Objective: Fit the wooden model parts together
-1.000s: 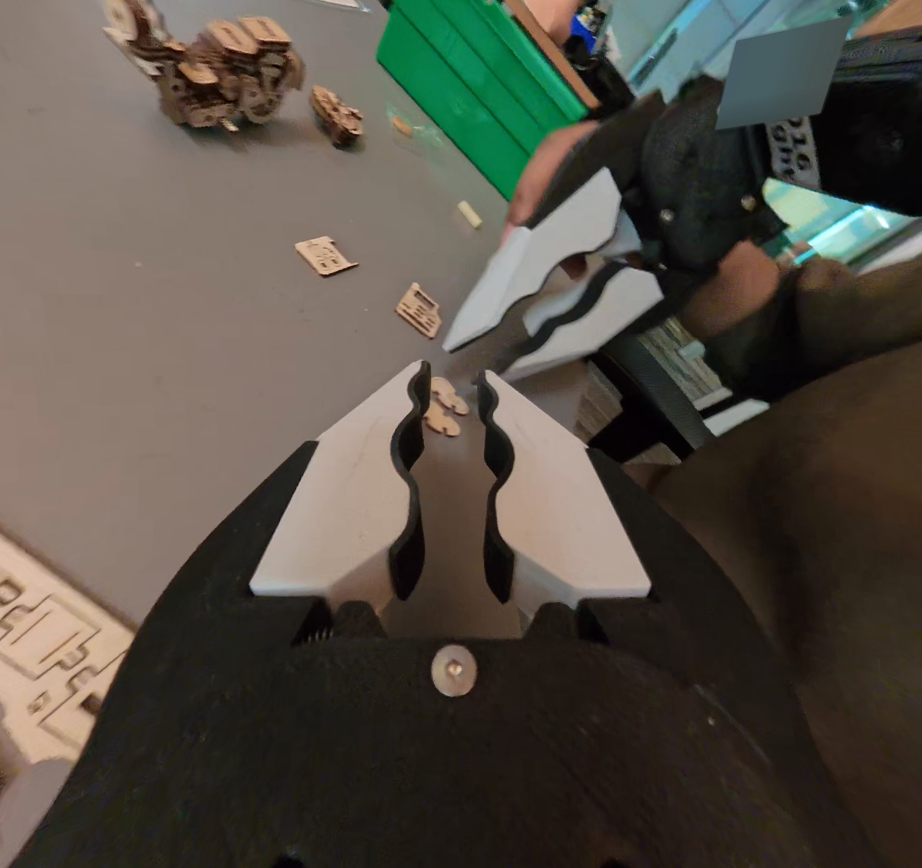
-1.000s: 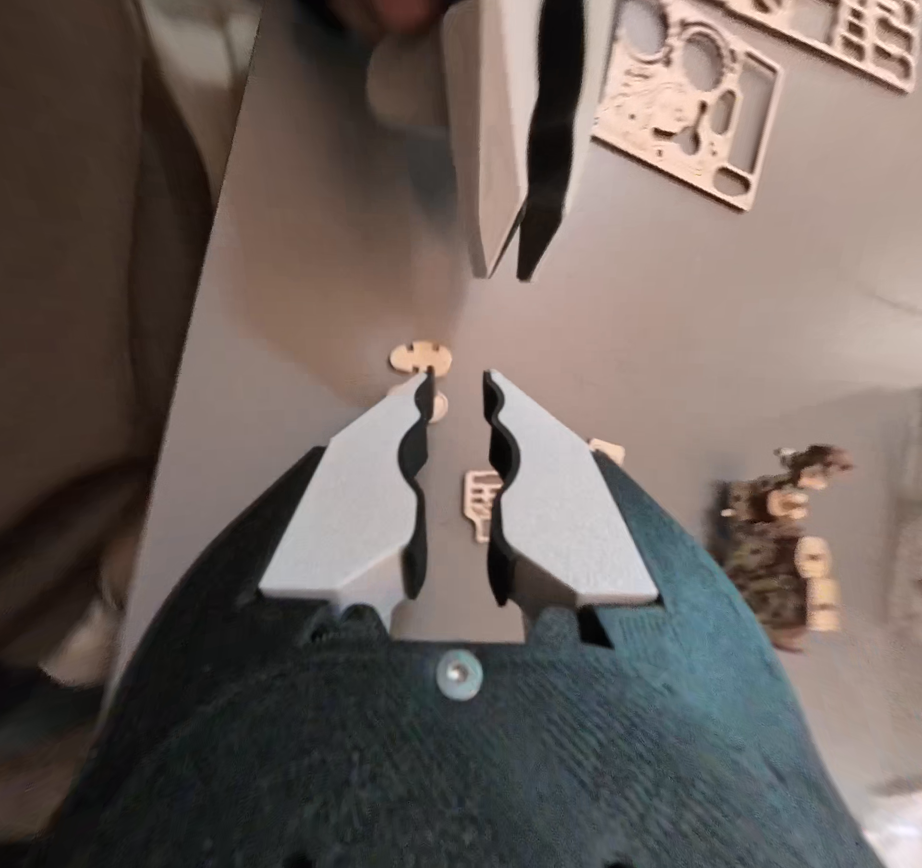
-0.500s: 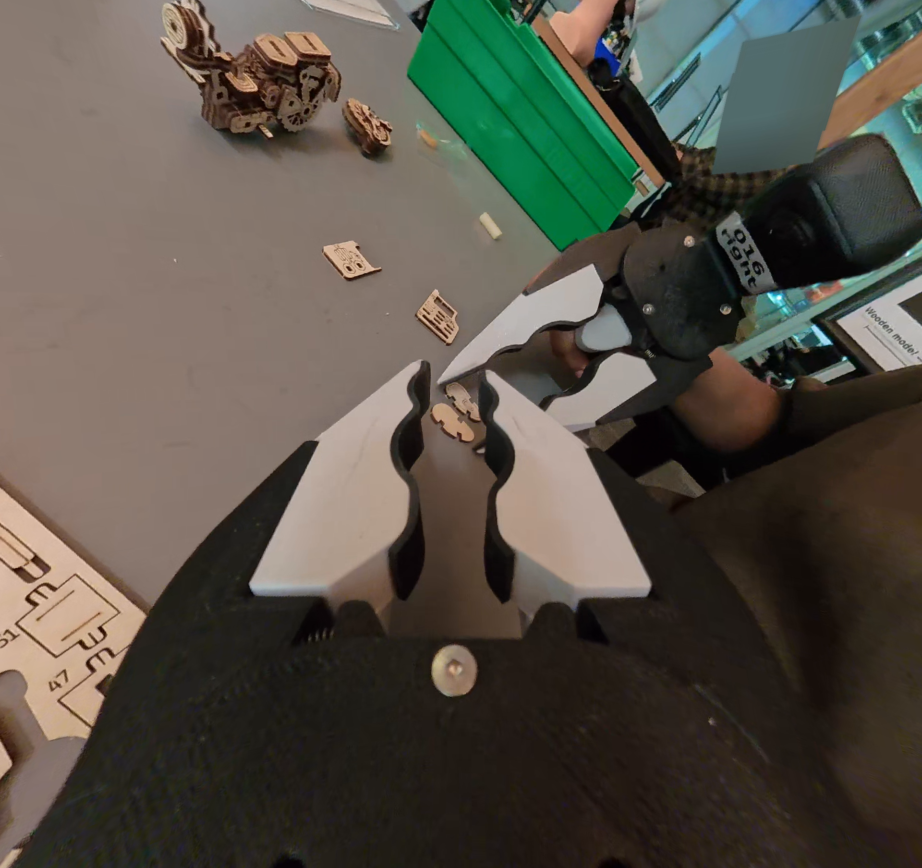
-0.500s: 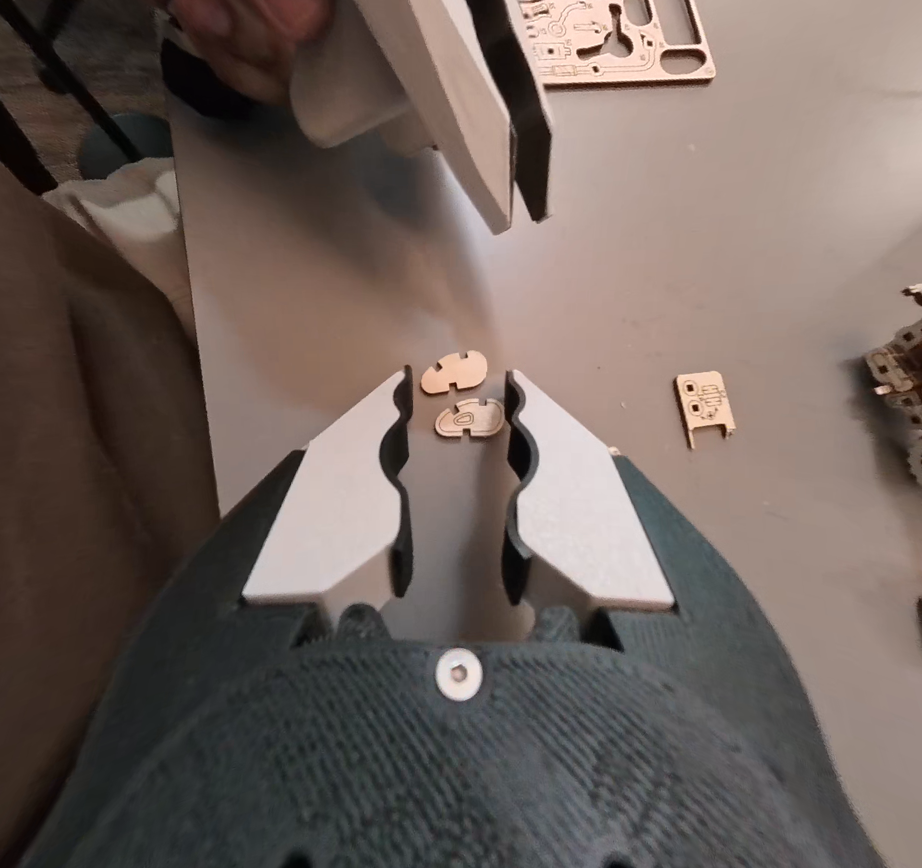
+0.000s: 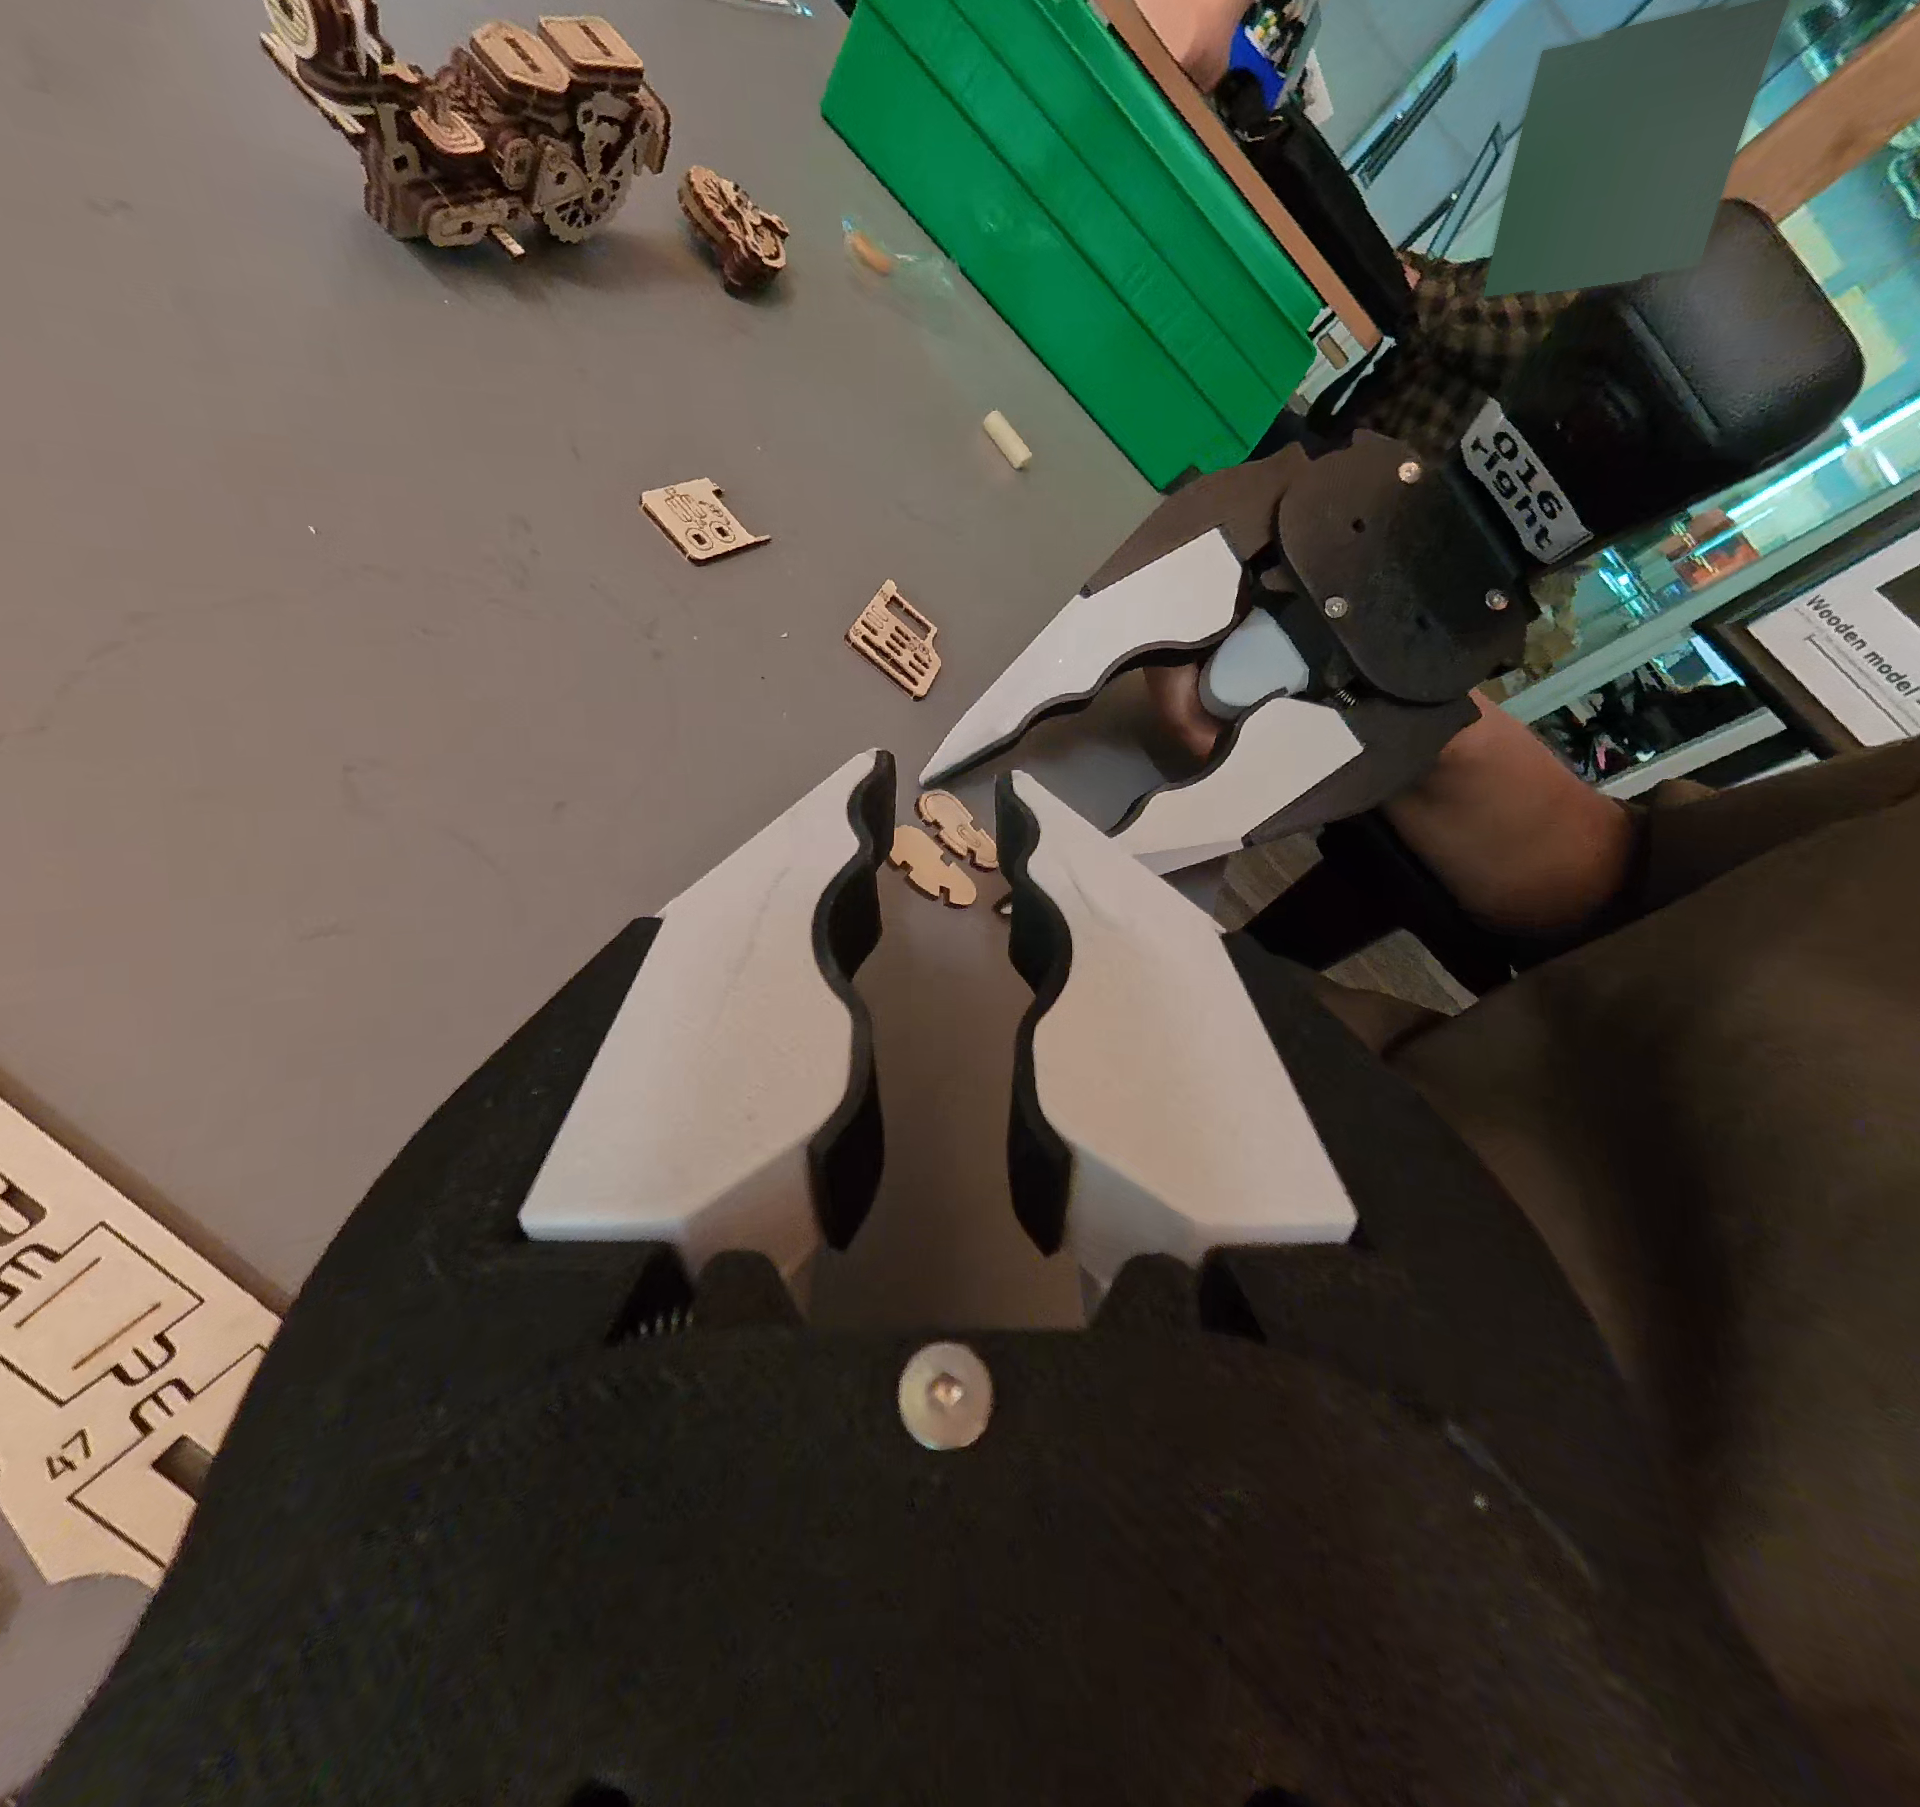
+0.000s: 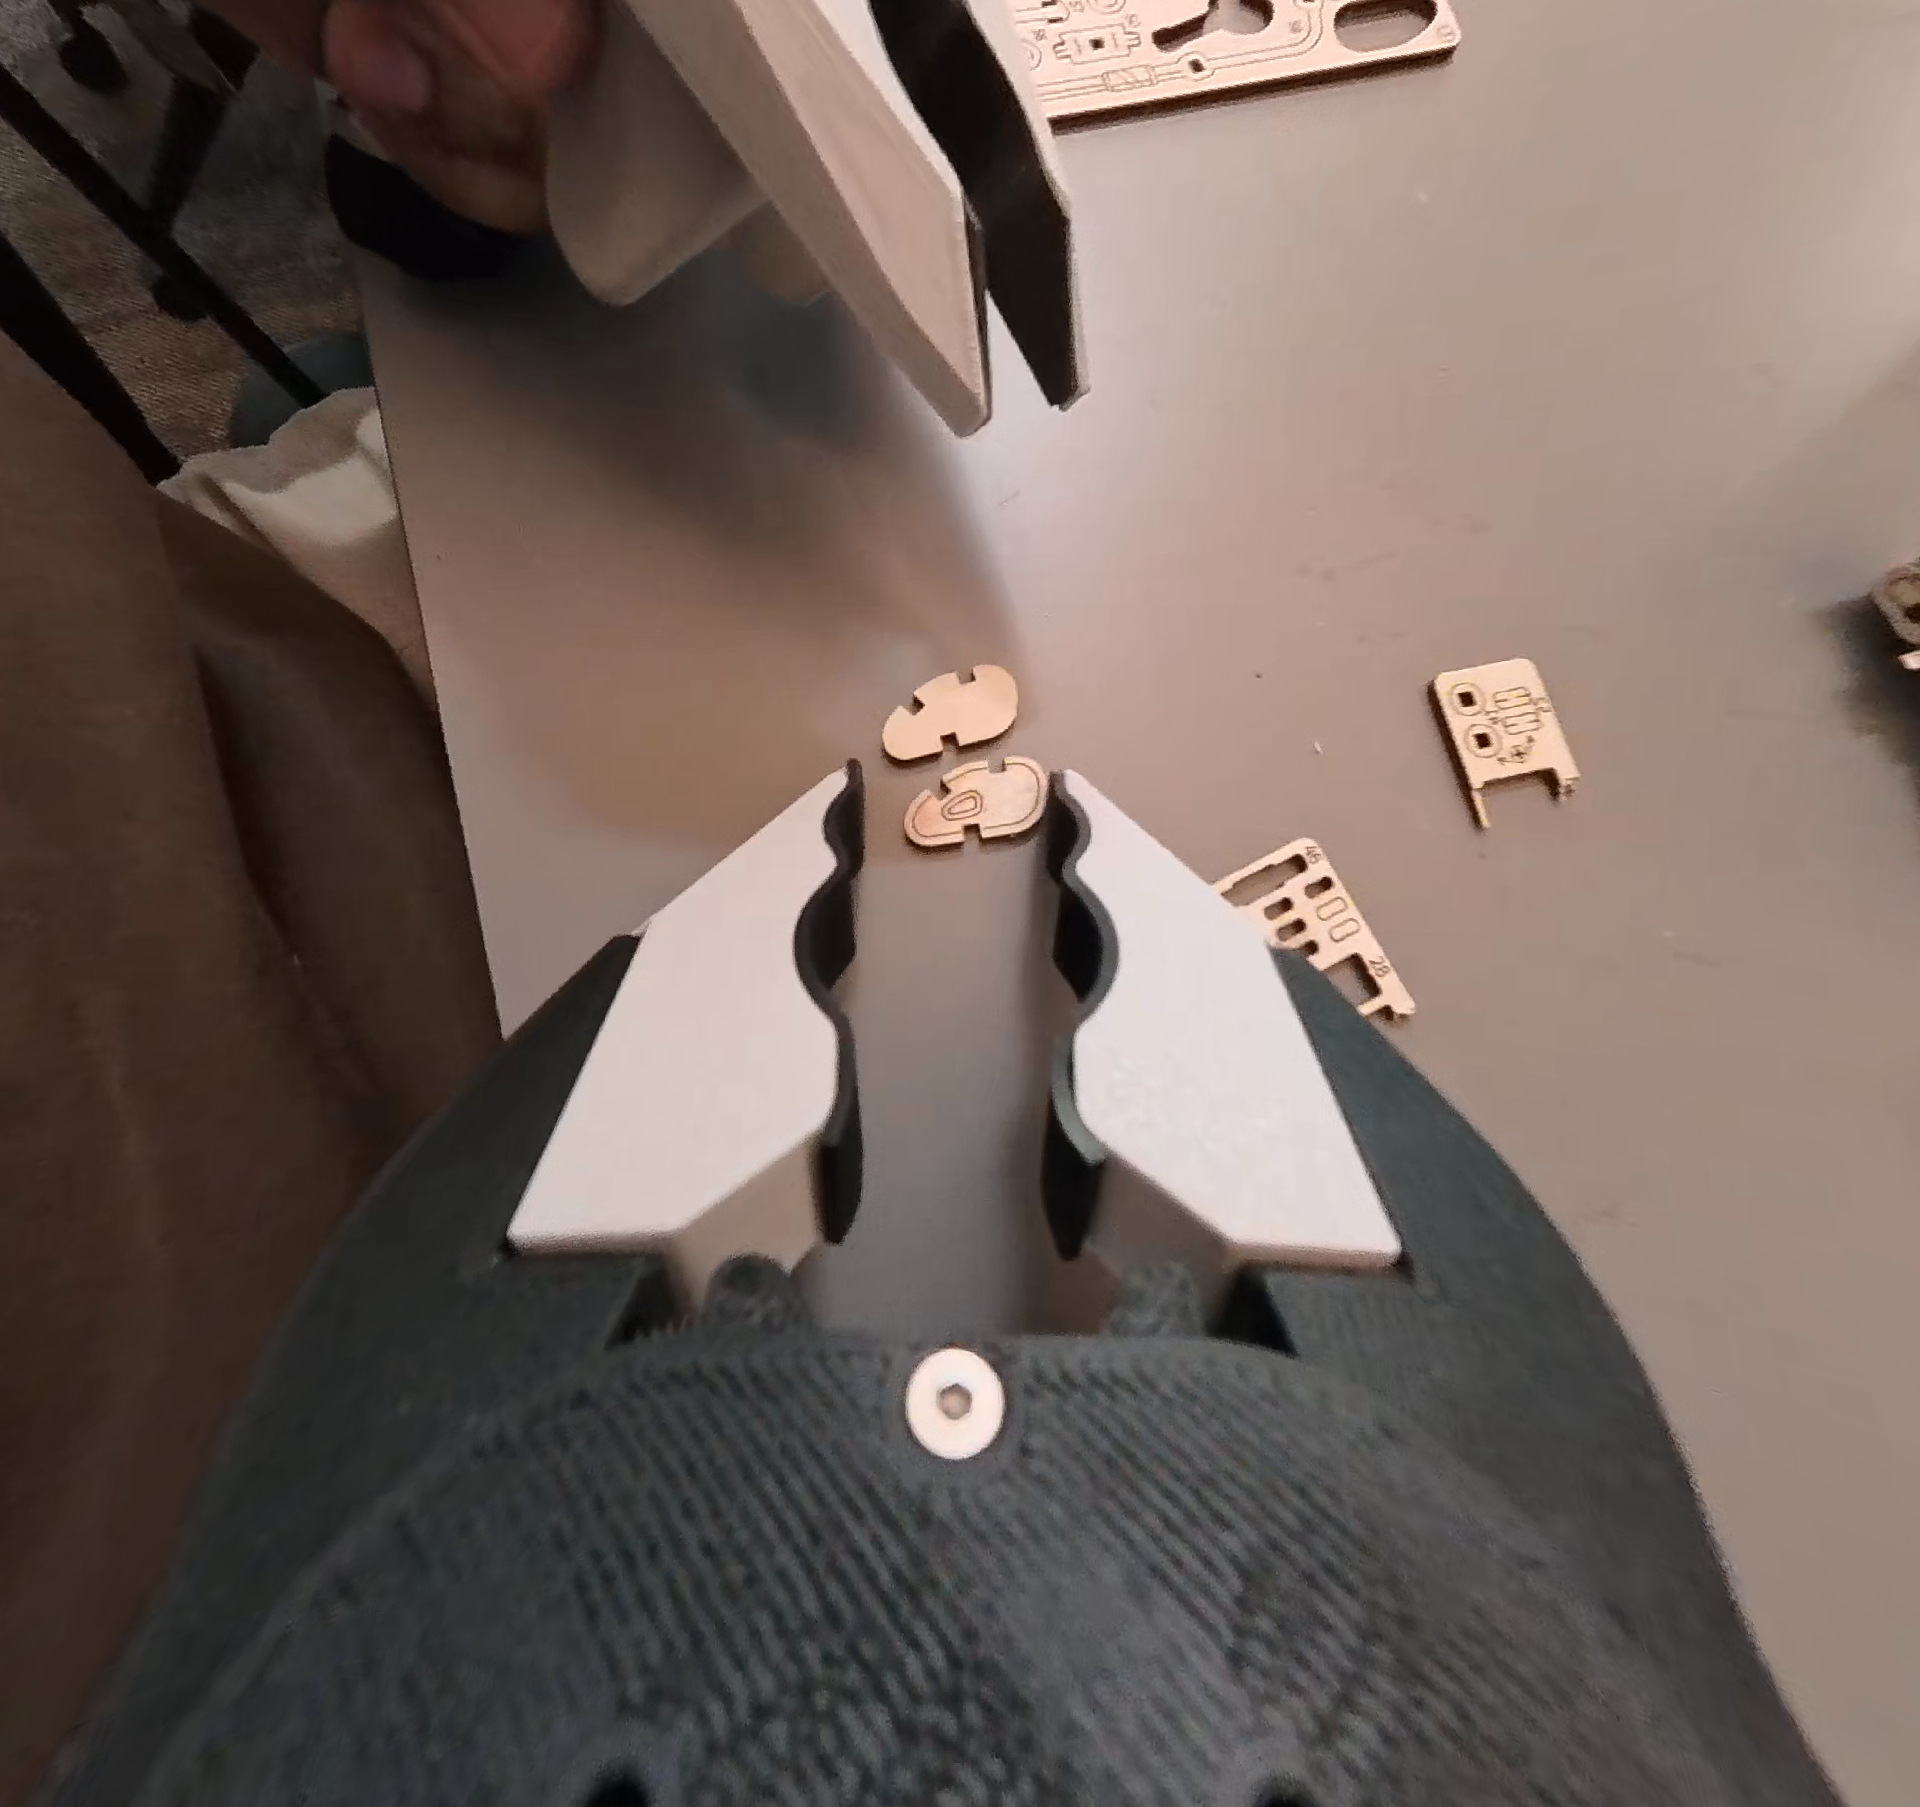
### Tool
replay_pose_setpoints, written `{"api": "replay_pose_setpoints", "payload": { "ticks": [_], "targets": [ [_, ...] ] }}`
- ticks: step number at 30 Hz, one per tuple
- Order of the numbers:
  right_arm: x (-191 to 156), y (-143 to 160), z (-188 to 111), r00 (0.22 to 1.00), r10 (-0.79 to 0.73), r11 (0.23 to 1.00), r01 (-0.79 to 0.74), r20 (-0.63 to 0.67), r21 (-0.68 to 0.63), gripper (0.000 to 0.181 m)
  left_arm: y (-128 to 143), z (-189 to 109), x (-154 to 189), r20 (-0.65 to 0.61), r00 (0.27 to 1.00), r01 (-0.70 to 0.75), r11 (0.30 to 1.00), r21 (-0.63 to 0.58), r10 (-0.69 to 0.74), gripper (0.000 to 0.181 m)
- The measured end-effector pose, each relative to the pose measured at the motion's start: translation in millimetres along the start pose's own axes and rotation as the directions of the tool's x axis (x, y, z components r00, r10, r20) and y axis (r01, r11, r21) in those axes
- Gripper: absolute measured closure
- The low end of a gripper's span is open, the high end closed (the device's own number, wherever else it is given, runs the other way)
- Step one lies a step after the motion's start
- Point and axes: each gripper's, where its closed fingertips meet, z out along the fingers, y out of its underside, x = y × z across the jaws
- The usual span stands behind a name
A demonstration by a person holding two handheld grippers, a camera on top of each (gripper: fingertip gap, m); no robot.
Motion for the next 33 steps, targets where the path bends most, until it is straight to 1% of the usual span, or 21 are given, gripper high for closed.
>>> {"api": "replay_pose_setpoints", "payload": {
  "ticks": [5, 11, 13, 15, 17, 18, 21, 23, 25, 29, 33],
  "targets": [
    [0, 3, -2, 0.999, 0.020, 1.000, -0.021, 0.035, 0.019, 0.156, 0, 0, 0, -0.007, 1.000, 0.009, 1.000, -0.002, -0.009, 0.164],
    [-2, 2, -5, 0.999, -0.006, 1.000, 0.005, 0.045, 0.023, 0.156, 6, 4, 7, -0.034, 0.999, -0.004, 0.999, -0.033, 0.003, 0.163],
    [-4, -6, -9, 0.999, -0.007, 0.998, 0.004, 0.051, 0.067, 0.156, 7, 5, 9, -0.041, 0.999, -0.017, 0.999, -0.040, 0.015, 0.163],
    [-5, -19, -16, 0.998, -0.012, 0.990, 0.004, 0.056, 0.139, 0.156, 8, 5, 11, -0.048, 0.999, -0.017, 0.999, -0.041, 0.015, 0.163],
    [-5, -33, -25, 0.998, -0.026, 0.973, 0.013, 0.052, 0.230, 0.156, 7, 5, 14, -0.074, 0.997, 0.006, 0.999, -0.037, -0.009, 0.162],
    [-6, -40, -30, 0.998, -0.031, 0.962, 0.016, 0.051, 0.272, 0.156, 6, 4, 17, -0.105, 0.994, 0.033, 0.999, -0.031, -0.036, 0.163],
    [-11, -62, -47, 0.997, -0.043, 0.911, 0.014, 0.061, 0.412, 0.156, 0, 2, 32, -0.240, 0.958, 0.158, 0.987, -0.020, -0.158, 0.165],
    [-14, -75, -59, 0.997, -0.039, 0.868, -0.002, 0.073, 0.497, 0.156, -4, -1, 41, -0.328, 0.914, 0.242, 0.970, -0.029, -0.238, 0.164],
    [-16, -83, -66, 0.996, -0.034, 0.838, -0.018, 0.085, 0.546, 0.156, -8, -3, 47, -0.393, 0.869, 0.312, 0.950, -0.033, -0.299, 0.164],
    [-17, -82, -63, 0.997, -0.034, 0.843, -0.012, 0.075, 0.538, 0.156, -13, -5, 54, -0.464, 0.807, 0.393, 0.918, -0.040, -0.366, 0.162],
    [-18, -82, -61, 0.997, -0.041, 0.848, -0.001, 0.068, 0.530, 0.156, -12, -4, 56, -0.472, 0.798, 0.402, 0.915, -0.049, -0.376, 0.161]
  ]
}}
